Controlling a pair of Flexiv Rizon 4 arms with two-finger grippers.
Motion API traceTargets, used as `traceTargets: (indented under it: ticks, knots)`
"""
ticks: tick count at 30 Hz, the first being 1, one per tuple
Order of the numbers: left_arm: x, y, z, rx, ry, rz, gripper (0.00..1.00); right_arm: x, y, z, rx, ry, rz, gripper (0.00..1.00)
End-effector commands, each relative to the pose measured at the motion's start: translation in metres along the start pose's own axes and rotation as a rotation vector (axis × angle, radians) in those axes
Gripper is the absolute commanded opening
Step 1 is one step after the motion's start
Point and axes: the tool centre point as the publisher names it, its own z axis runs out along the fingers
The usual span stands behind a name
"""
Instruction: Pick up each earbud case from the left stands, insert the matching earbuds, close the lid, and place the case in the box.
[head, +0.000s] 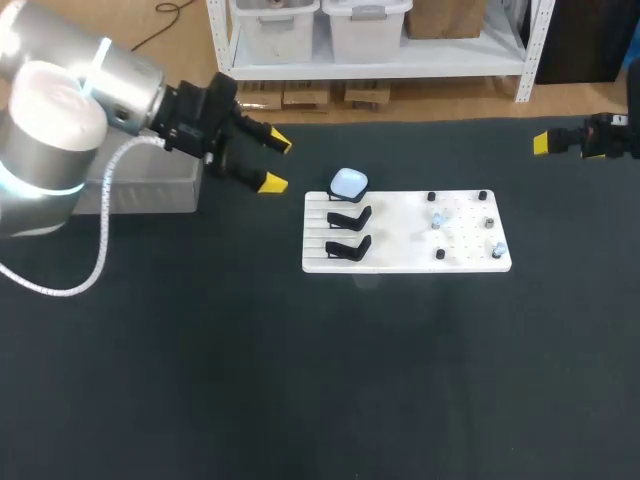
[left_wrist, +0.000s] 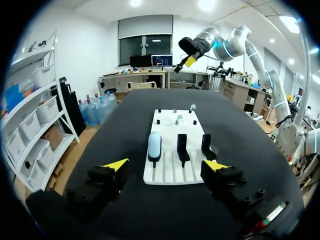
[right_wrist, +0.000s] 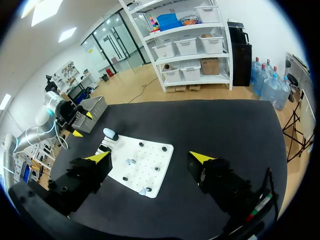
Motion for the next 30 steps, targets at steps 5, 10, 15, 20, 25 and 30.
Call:
traceTargets:
  ticks: [5,10,15,20,25,30]
  knots:
    - [0.007,0.012,0.026,0.084,-0.021,-0.014,0.92,0.0,0.0,0.0,0.002,0.001,0.0,1.0]
    - [0.008,0.011,0.038,0.078,-0.036,-0.013,0.88,0.0,0.0,0.0,0.002,0.001,0.0,1.0]
    - [0.011,0.004,0.048,0.076,-0.045,0.015,0.74,0.0,0.0,0.0,0.002,0.001,0.0,1.0]
    - [0.012,0.006,0.058,0.066,-0.051,0.022,0.62,0.0,0.0,0.0,0.002,0.001,0.0,1.0]
    - [0.009,0.012,0.067,0.032,-0.064,0.051,0.48,0.0,0.0,0.0,0.002,0.001,0.0,1.0]
    - [0.005,0.018,0.072,0.025,-0.07,0.055,0.48,0.0,0.0,0.0,0.002,0.001,0.0,1.0]
